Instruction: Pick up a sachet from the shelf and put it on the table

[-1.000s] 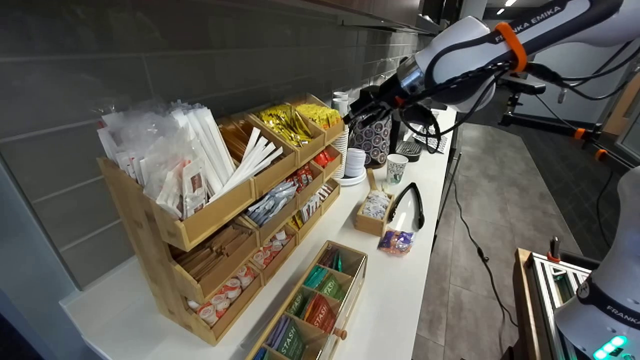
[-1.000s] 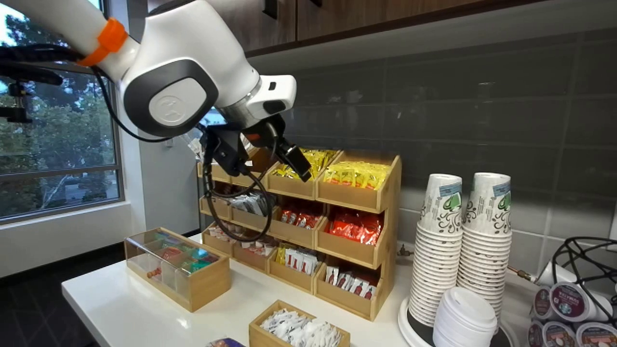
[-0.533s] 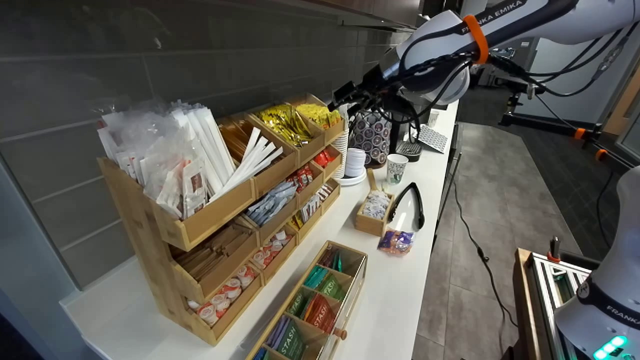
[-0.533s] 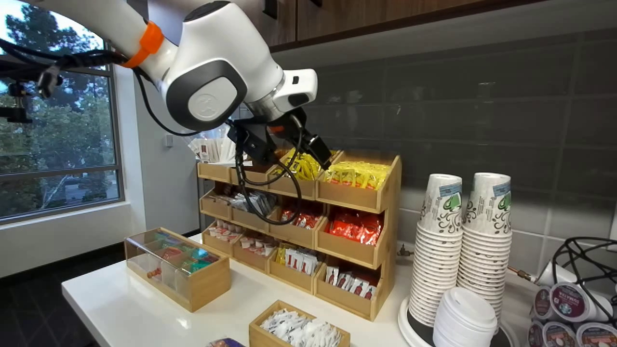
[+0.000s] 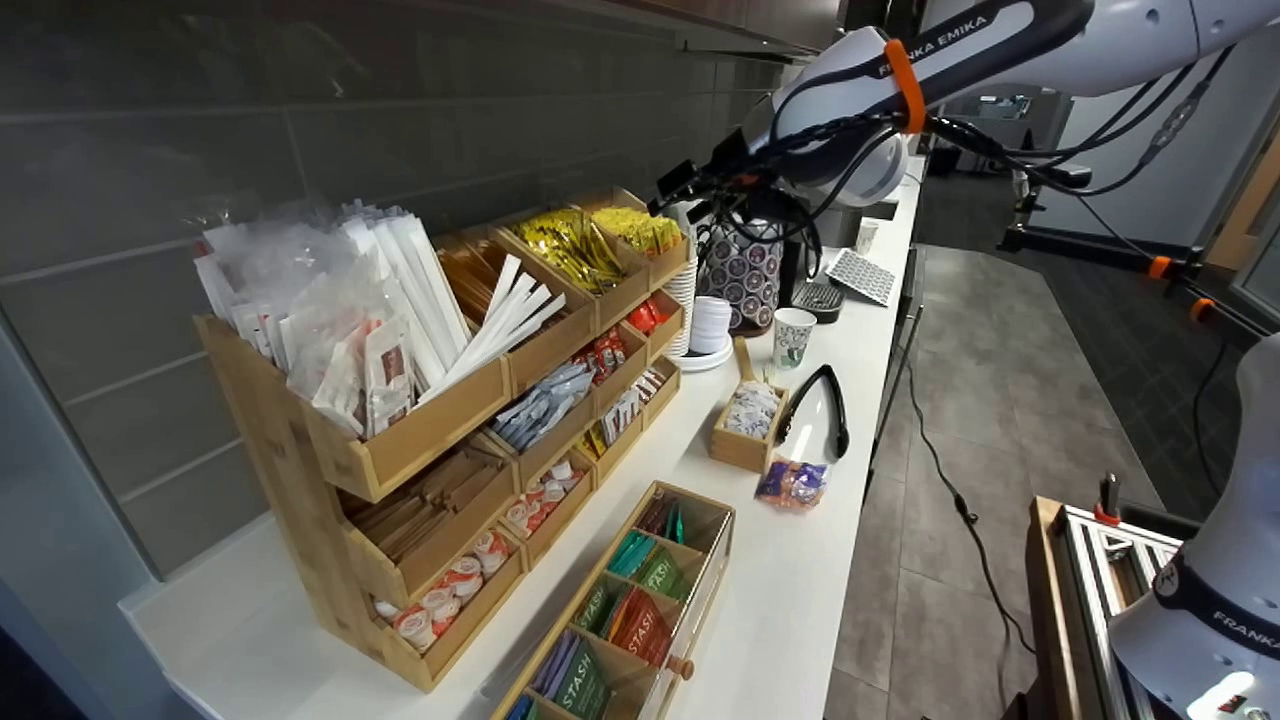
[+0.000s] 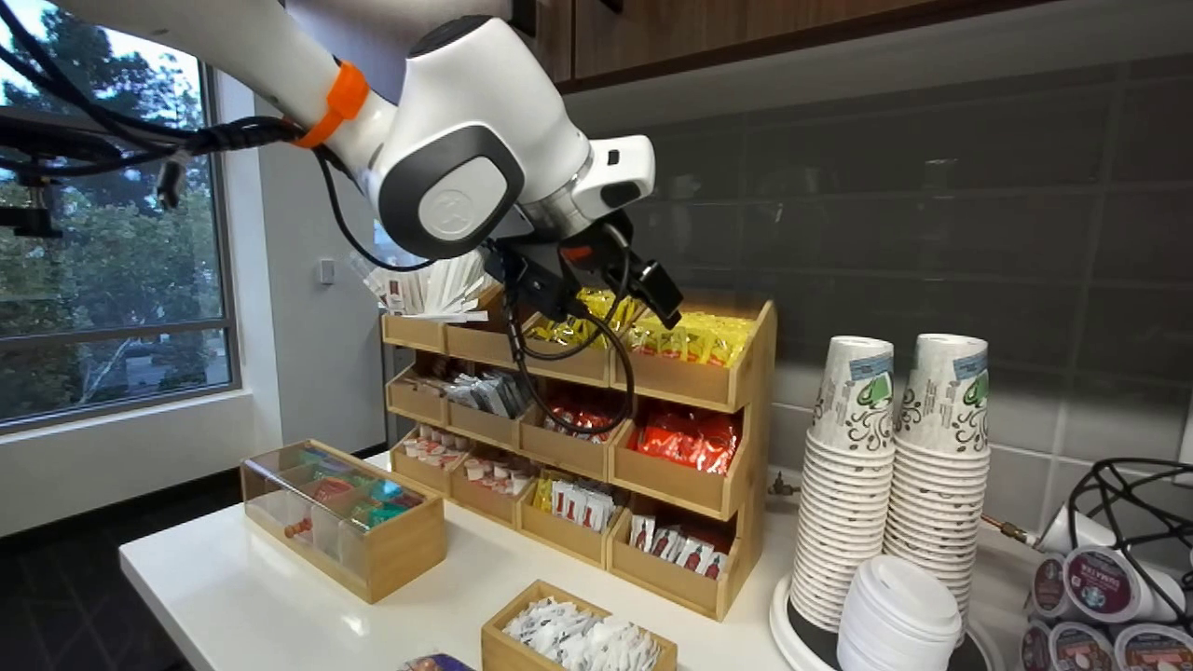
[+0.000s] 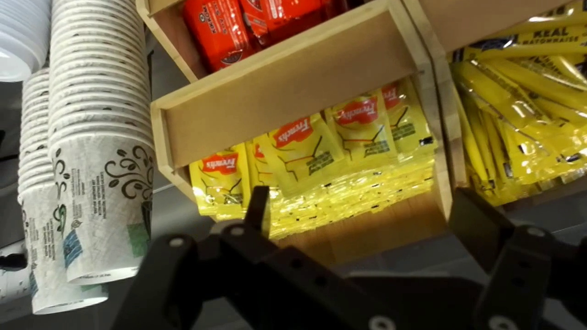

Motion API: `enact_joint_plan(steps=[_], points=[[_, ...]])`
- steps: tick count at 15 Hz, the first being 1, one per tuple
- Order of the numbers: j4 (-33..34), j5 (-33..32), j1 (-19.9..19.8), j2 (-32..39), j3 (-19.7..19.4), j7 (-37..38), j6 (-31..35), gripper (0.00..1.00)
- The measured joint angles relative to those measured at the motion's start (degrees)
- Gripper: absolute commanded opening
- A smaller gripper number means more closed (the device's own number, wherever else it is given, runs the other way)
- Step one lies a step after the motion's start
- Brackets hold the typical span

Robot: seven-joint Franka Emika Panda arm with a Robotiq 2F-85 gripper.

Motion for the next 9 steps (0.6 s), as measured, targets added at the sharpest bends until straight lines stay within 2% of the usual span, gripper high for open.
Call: enact_joint_plan(steps=[7,9], points=[[2.16,-0.42,-1.26,2.86,-1.83,0.13,0.0,0.97],[2.49,-3.46,-4.29,3.5,0.49,2.37,0.0,0.96]])
